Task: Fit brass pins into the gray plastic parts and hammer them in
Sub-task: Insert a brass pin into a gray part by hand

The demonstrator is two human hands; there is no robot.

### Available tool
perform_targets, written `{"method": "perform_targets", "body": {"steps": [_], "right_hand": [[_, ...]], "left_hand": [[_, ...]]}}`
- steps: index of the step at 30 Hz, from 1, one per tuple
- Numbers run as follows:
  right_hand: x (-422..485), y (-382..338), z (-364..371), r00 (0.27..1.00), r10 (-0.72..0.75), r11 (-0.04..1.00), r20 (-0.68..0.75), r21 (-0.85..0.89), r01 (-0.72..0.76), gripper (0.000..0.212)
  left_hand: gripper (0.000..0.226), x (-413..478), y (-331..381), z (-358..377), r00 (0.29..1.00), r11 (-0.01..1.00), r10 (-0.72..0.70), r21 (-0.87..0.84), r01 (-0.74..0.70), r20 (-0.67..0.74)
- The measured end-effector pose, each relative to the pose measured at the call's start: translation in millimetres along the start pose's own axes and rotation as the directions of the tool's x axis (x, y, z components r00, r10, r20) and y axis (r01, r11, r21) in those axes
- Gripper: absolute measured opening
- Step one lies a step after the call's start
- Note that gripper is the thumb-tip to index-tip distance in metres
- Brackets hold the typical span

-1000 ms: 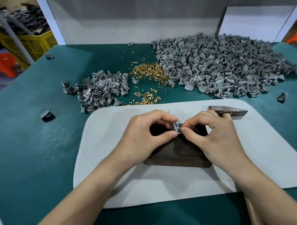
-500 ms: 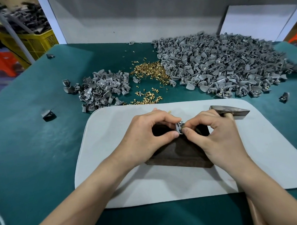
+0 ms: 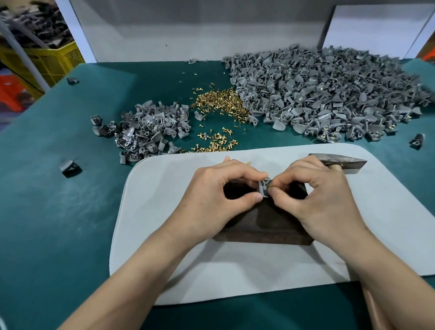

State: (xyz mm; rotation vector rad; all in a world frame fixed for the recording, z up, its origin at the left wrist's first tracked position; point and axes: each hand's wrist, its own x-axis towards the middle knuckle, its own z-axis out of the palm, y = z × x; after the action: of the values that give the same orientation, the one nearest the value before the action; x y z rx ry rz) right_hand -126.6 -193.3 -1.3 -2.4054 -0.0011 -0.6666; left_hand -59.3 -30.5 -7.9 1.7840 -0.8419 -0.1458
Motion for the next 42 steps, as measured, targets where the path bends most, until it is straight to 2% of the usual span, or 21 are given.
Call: {"method": "perform_targets", "body": {"steps": [17,33,35,40,42], "right_hand": [[0.0,0.7,-0.2,0.991,0.124,0.977,0.052,0.17,-0.131,0.024],[1.7,0.8,-1.8,0.993,0.093,0.975,0.076,0.195,-0.106,0.023],[3.9,1.2,-3.1,0.986,0.119,0.953,0.116,0.266,-0.146,0.024],[11.5,7.6,-14.2,0.928,0.175,0.877,0.329,0.377,-0.299,0.015],[11.0,10.7,-16.2,0.923,0.2,0.867,0.328,0.38,-0.323,0.016]], "left_hand": [[0.024,-0.1,1.9,1.8,1.0,1.0,-0.012,0.007,0.013,-0.021],[0.021,0.8,3.6,2.8,0.998,0.997,-0.056,-0.047,0.055,-0.028],[0.021,0.6,3.2,2.9,0.997,0.997,-0.064,-0.042,0.062,-0.04],[0.022,-0.1,4.4,5.7,0.995,0.995,-0.086,-0.052,0.084,-0.051],[0.023,-0.6,4.9,5.3,0.996,0.996,-0.078,-0.036,0.077,-0.053]]}}
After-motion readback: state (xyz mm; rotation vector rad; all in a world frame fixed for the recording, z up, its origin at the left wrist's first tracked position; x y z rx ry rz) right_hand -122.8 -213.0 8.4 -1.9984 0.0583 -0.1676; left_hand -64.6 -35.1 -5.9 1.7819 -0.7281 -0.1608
